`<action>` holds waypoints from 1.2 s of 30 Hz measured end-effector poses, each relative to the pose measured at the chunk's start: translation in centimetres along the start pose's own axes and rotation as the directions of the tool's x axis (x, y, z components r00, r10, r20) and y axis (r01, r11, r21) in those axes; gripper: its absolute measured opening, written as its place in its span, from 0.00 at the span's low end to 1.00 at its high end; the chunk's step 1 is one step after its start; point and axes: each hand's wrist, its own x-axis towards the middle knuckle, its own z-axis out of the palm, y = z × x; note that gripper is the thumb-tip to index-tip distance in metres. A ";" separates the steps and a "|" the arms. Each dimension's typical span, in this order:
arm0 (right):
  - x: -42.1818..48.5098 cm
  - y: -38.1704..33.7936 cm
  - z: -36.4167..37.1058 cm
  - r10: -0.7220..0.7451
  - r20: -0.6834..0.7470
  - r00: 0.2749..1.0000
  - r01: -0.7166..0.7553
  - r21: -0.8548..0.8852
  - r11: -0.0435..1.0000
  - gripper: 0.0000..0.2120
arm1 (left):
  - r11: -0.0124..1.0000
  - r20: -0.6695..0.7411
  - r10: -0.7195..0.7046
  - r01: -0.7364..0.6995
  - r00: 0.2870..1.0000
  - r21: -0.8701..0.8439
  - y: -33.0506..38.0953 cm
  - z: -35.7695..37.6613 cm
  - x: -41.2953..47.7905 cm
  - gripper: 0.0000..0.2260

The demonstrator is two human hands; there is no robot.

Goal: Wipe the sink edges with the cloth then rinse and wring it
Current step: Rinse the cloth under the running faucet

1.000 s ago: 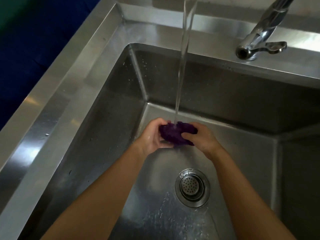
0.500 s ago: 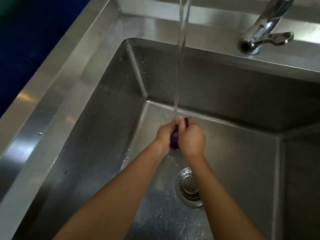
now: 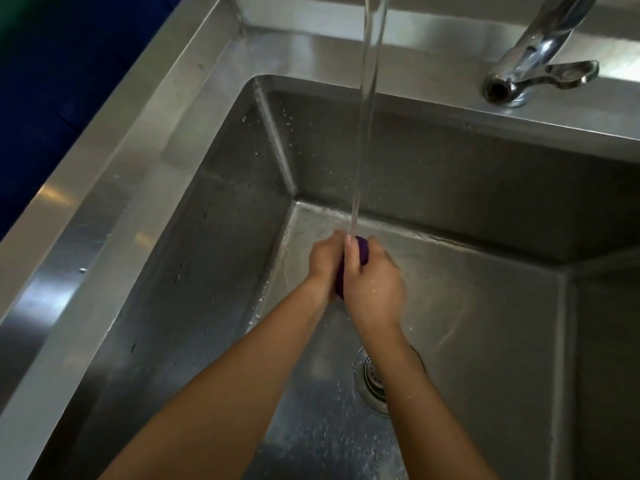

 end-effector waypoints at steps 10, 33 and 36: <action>5.2 0.5 0.4 0.197 -0.001 0.980 -0.197 0.067 0.978 0.20 | 0.988 -0.124 0.149 -0.142 0.981 0.068 -1.1 0.6 -1.1 0.19; 6.6 2.4 0.8 0.250 0.095 0.963 -0.255 0.036 0.966 0.22 | 0.975 -0.009 0.137 -0.133 0.991 0.177 -1.3 0.1 -1.4 0.10; 6.8 3.0 -0.2 0.266 0.169 0.949 -0.288 0.128 0.949 0.21 | 0.997 0.092 0.072 -0.068 0.993 -0.040 -1.1 -1.3 -1.1 0.05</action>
